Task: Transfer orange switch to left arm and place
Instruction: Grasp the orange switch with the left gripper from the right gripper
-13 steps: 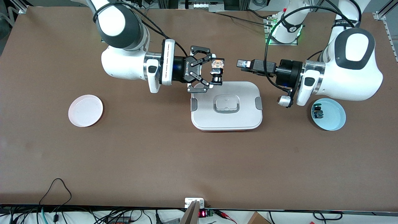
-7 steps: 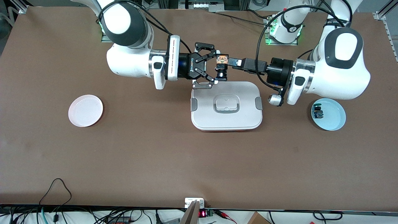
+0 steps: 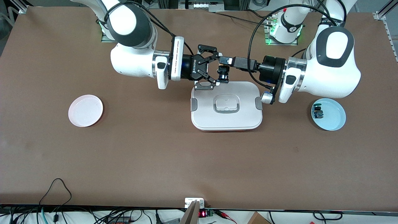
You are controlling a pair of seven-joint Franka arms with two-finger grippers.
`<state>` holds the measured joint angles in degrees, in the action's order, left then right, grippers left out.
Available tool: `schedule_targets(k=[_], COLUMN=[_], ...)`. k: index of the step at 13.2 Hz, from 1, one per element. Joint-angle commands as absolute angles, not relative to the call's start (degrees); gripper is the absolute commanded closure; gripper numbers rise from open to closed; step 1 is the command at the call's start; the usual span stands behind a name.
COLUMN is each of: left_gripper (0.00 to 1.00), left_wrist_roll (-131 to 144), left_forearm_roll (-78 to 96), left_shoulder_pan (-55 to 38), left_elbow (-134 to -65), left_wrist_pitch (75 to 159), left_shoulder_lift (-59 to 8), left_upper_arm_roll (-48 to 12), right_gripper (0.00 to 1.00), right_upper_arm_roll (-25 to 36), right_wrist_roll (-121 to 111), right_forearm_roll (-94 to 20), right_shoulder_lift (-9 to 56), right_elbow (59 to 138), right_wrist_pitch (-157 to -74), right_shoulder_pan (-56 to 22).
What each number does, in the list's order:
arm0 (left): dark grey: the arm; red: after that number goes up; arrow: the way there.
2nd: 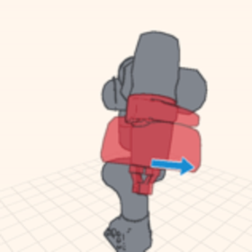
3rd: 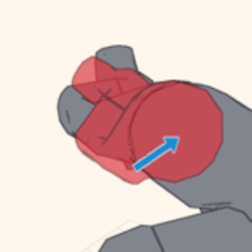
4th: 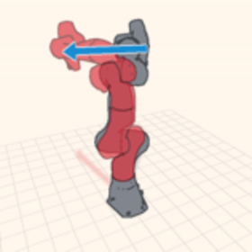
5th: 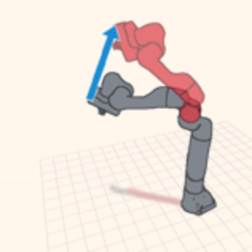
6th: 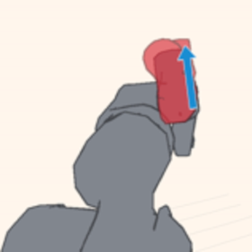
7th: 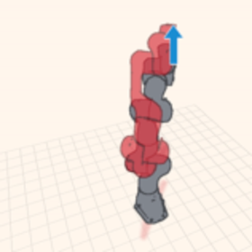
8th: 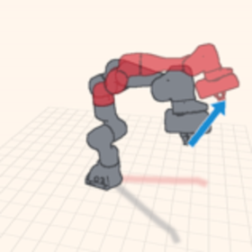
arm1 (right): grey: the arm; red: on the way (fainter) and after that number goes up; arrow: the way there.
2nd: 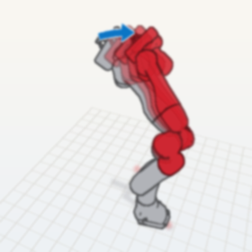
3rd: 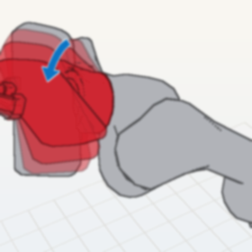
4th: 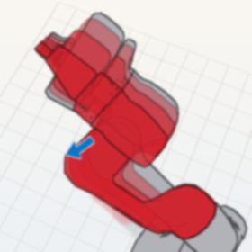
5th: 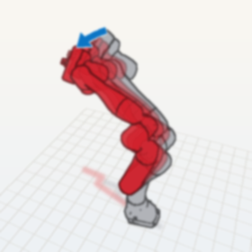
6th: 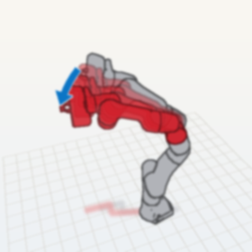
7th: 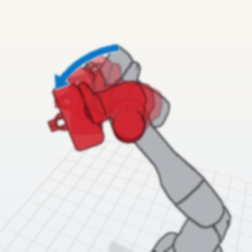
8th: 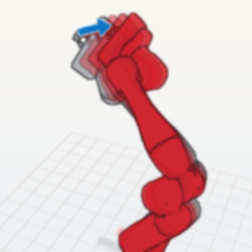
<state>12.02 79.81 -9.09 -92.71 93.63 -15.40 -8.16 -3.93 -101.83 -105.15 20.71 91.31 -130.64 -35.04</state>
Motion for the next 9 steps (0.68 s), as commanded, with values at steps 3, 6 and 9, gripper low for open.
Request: schedule_targets(k=[3, 6, 9], left_gripper=[0.56, 0.73, 1.0], left_wrist_roll=[11.9, 10.2, 9.9], left_forearm_roll=[80.9, 80.9, 80.9], left_shoulder_pan=[-9.4, -9.3, -9.1], left_elbow=[-93.5, -93.5, -93.4], left_wrist_pitch=[94.3, 94.4, 94.4], left_shoulder_lift=[-15.1, -15.2, -15.2], left_upper_arm_roll=[-8.1, -8.1, -8.1], right_gripper=[1.0, 1.0, 1.0], right_upper_arm_roll=[-3.6, -3.3, -3.3], right_wrist_roll=[-103.5, -103.5, -103.6], right_forearm_roll=[-106.4, -106.4, -106.3], right_shoulder_lift=[20.9, 20.8, 20.7], right_elbow=[91.0, 91.0, 91.0], right_wrist_pitch=[-132.1, -132.1, -132.0], right_shoulder_pan=[-36.3, -36.3, -36.4])
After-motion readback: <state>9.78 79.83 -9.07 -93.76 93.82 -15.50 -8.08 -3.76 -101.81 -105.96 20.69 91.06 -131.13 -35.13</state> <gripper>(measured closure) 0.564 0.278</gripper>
